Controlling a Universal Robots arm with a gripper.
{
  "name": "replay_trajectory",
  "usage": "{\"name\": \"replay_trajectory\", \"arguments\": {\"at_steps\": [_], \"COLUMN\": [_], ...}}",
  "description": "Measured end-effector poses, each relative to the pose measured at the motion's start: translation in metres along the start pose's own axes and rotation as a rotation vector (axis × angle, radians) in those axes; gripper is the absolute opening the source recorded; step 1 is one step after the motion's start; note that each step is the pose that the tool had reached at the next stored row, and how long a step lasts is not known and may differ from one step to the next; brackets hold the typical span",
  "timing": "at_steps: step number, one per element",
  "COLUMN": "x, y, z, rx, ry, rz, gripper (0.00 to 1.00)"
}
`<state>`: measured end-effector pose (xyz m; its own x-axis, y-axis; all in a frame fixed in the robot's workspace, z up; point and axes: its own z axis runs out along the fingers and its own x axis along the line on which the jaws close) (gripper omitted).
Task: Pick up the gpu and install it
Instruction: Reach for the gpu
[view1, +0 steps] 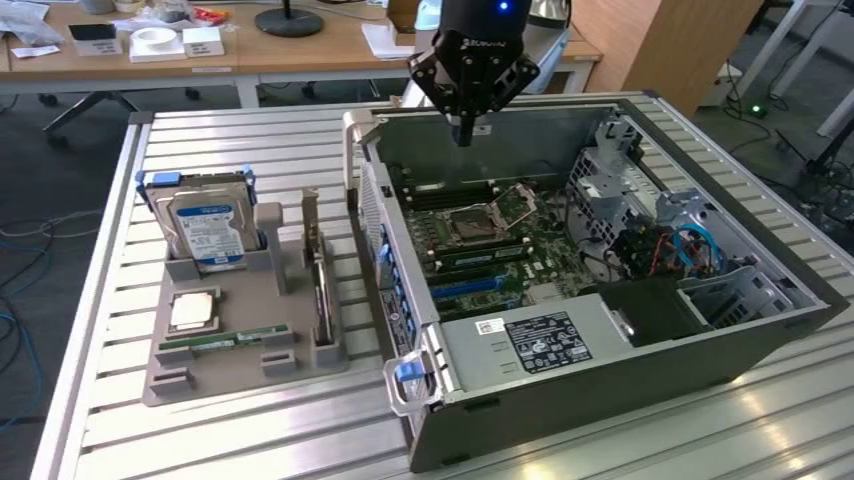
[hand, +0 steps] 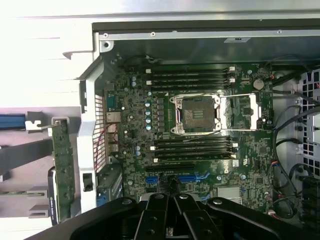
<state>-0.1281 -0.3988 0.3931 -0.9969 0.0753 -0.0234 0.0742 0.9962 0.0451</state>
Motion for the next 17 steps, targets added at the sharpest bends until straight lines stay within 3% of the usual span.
{"name": "replay_trajectory", "arguments": {"at_steps": [12,17], "x": [0.020,0.033], "y": [-0.0015,-0.0025], "z": [-0.0001,0.0000], "rx": [0.0000,0.0000], "ry": [-0.0002,-0.0002], "rz": [0.000,0.000], "gripper": [0.11,0.11]}}
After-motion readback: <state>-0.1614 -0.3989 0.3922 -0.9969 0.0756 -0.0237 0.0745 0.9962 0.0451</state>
